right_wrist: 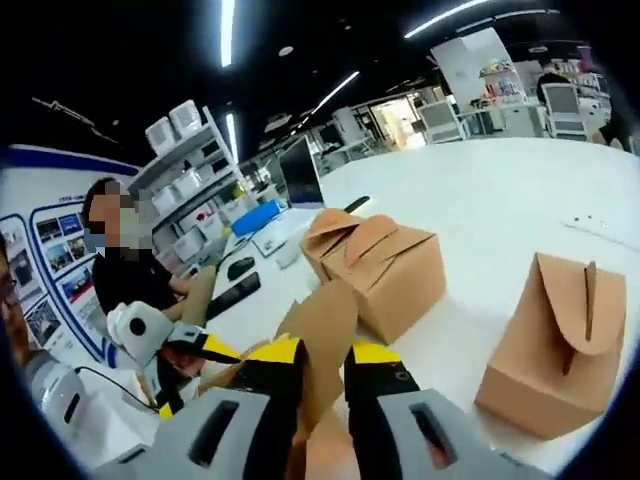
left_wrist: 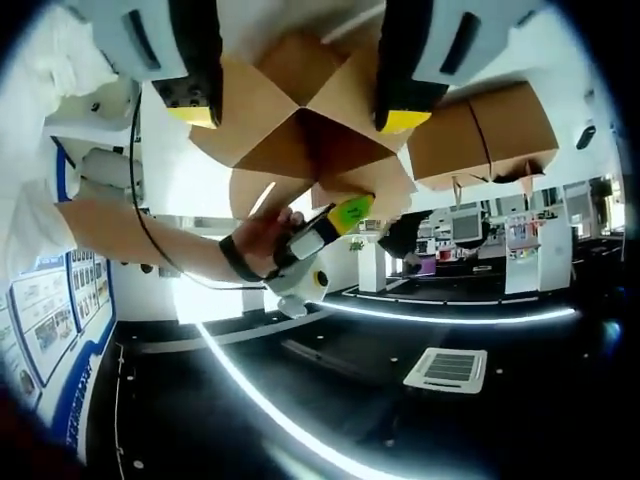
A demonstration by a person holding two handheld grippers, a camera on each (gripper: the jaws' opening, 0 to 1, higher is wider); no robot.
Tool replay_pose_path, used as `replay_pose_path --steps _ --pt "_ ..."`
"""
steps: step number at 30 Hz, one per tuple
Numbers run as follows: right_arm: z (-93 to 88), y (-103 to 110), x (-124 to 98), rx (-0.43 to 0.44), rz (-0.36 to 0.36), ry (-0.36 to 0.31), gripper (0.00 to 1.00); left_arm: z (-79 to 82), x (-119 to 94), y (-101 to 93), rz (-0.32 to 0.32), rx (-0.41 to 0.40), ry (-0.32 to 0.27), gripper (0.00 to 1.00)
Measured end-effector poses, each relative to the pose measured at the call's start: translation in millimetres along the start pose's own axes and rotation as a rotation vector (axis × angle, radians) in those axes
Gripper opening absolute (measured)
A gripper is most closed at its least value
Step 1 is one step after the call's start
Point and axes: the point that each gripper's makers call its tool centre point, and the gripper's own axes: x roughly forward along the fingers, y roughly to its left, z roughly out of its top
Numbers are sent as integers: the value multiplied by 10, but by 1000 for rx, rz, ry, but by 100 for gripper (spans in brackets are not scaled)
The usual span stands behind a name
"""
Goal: Pick up one paper box from the group, open the paper box, and remove the item inside
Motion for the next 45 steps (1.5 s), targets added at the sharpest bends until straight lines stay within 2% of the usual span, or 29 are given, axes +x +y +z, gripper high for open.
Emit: replay_pose_path --steps 7,9,15,17,20,36,40,45 --pt "-69 -143 26 -65 -92 41 26 4 0 -2 1 1 0 62" --pt "-108 -192 29 -112 -134 60 28 5 2 1 1 0 0 62" --pt "-158 -232 42 -137 -165 71 31 7 7 4 2 0 -1 62" --pt "-234 -283 44 -174 -191 109 34 8 11 1 1 1 -2 62" --pt "-205 -273 59 -126 -162 93 28 6 14 1 2 0 -2 62" --pt "-169 -417 69 -41 -130 80 29 -3 12 0 1 -7 -4 62" --pt "-28 -421 15 -66 -127 35 36 67 -29 5 -5 -23 -15 64" --pt "149 -414 -120 -113 -158 -19 37 85 -26 -12 -13 -35 -8 63"
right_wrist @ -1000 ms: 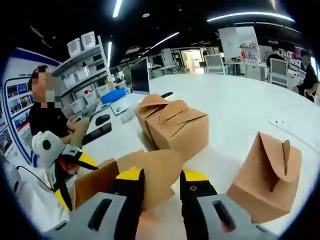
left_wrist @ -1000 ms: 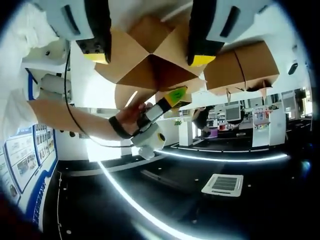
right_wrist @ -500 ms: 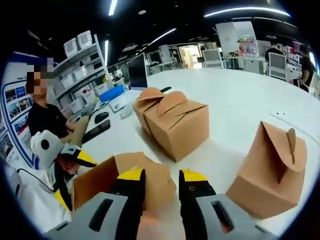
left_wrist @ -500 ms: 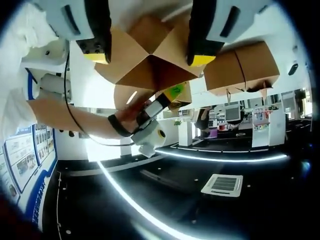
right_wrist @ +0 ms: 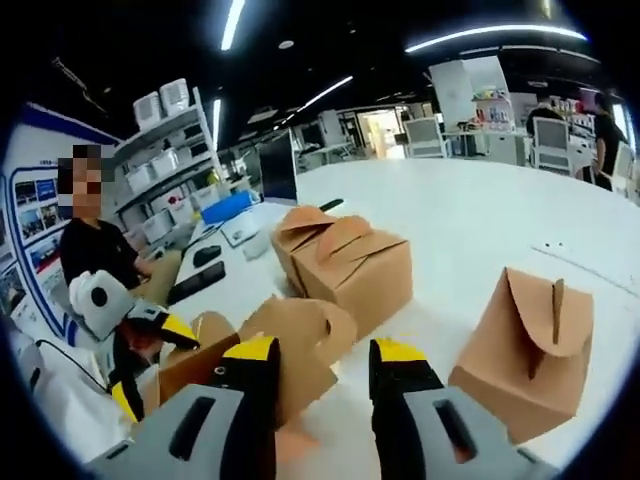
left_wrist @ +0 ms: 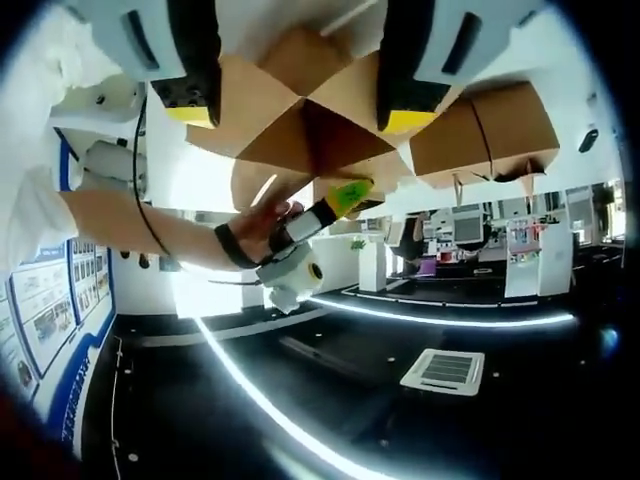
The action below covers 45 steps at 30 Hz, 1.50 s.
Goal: Pick up one paper box from the group, open the paper box, and remove the item inside
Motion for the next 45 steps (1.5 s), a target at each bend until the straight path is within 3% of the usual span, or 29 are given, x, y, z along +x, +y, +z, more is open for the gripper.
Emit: replay_pose_path --steps 11,18,26,31,45 --pt "232 175 -419 -107 -63 -115 40 182 -88 -6 2 -8 -33 62" --pt "291 451 -755 -217 -103 -183 40 348 -207 21 13 -5 -64 59" --pt "155 796 -1018 -275 -101 -282 40 460 -392 79 18 -23 -69 54" --pt "129 906 -1271 -249 -117 -357 39 529 -489 60 -4 -49 -80 54" --pt "-182 1058 -1452 -292 -170 -386 39 623 -651 130 5 -76 -104 49"
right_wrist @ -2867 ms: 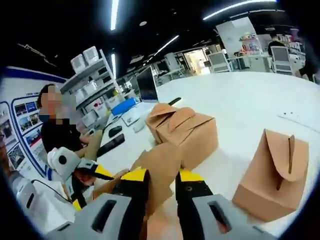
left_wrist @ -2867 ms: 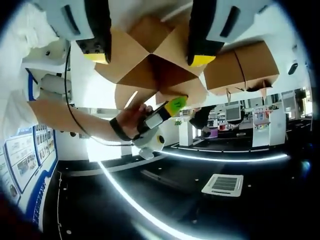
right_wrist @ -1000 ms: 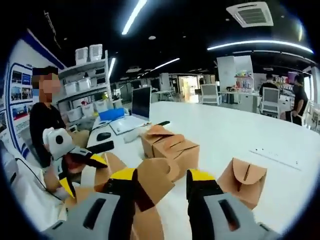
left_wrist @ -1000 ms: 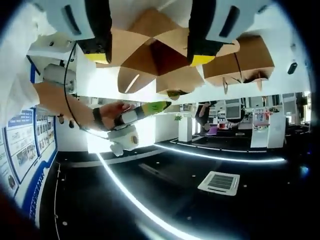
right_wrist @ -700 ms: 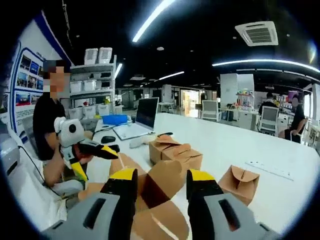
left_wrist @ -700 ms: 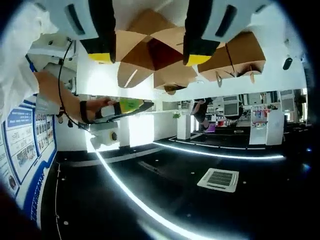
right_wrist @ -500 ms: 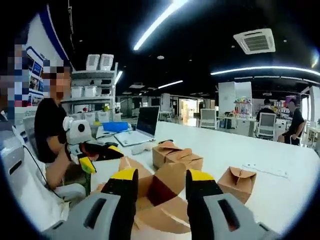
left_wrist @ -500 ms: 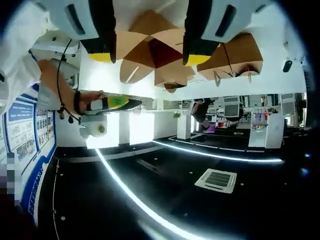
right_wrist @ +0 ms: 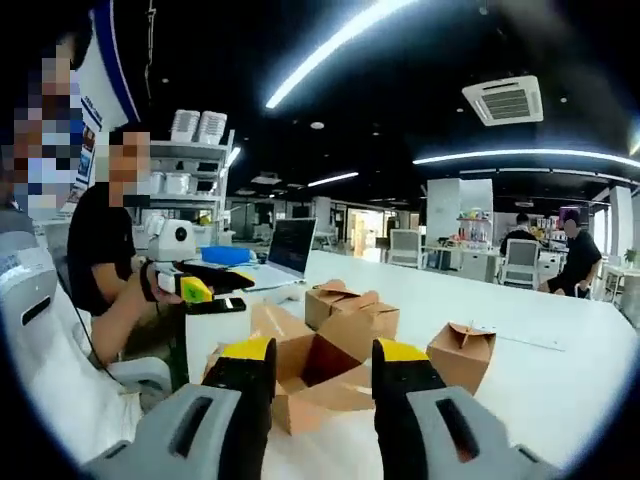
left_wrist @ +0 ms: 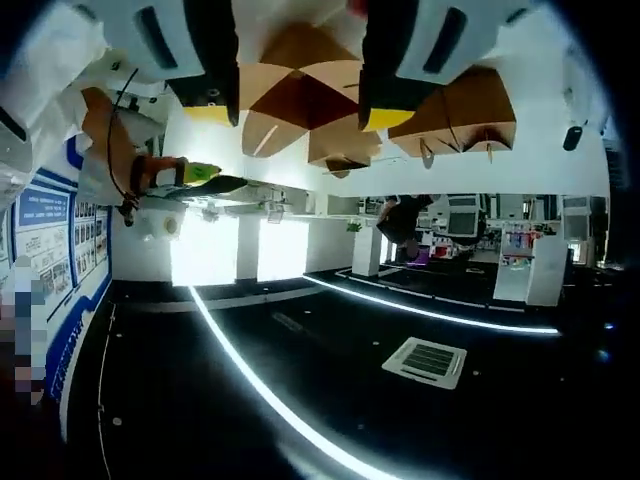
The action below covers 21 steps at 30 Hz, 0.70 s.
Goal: Pick up one paper box from the group, open the paper box, and remove the item inside
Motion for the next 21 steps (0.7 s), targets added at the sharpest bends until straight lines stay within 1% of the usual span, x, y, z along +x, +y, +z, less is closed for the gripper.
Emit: replay_pose_path --steps 4,11,18,21 --pt "-34 20 -16 -1 2 -2 39 14 -20 -3 -3 -2 -5 49" --pt "-4 -10 -34 3 -3 -10 39 36 -5 -10 -3 10 -8 49" --pt "5 -29 -51 1 -10 -9 38 11 15 6 -3 12 -1 49" --pt "31 -47 -63 -4 -15 -12 38 86 40 32 -9 -4 -5 48"
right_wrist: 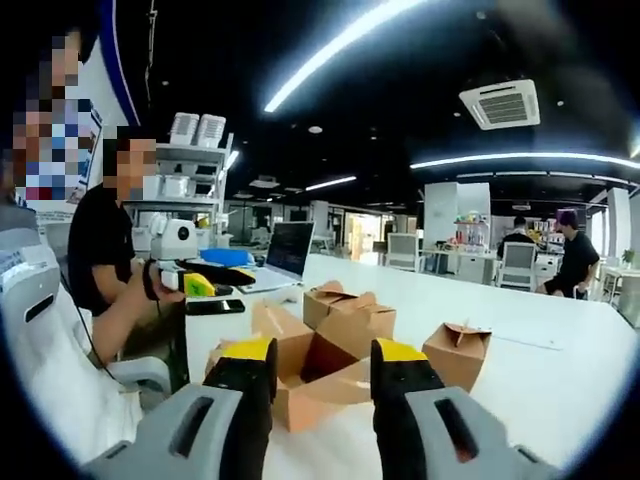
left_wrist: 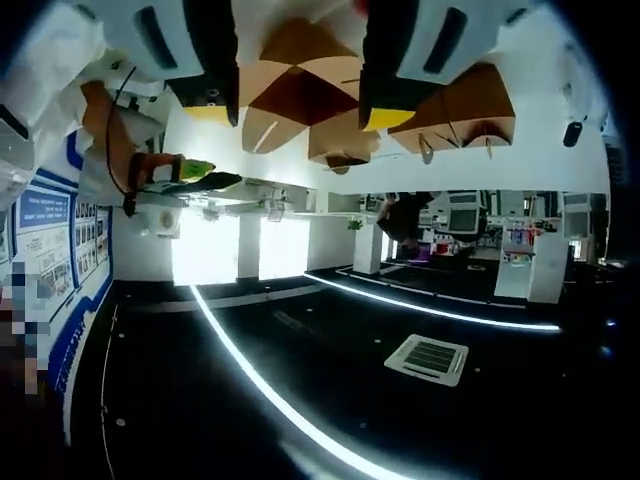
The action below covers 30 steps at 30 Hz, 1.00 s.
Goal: Pick up one paper box from the group, open the paper box, and remove the item inside
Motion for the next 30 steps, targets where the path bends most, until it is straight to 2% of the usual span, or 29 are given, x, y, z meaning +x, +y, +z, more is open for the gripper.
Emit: replay_pose_path --steps 4,9,12,19,22,25,30 --pt "-7 19 -4 -10 9 7 37 -14 34 62 23 74 86 47" --pt "-41 24 -24 -6 17 19 37 13 147 121 22 145 195 46" --pt "-63 0 -46 -9 12 30 37 -67 210 124 9 234 298 45" --pt "-23 -58 -132 -23 -6 41 36 -47 388 166 -32 254 386 42" --pt "-2 -57 -179 -34 -7 44 36 -85 459 150 -84 256 446 37" --pt "0 -59 -220 -44 -7 50 35 -152 506 130 -132 285 511 37" --pt "63 -128 -285 -51 -33 33 35 -212 643 132 -152 328 581 35"
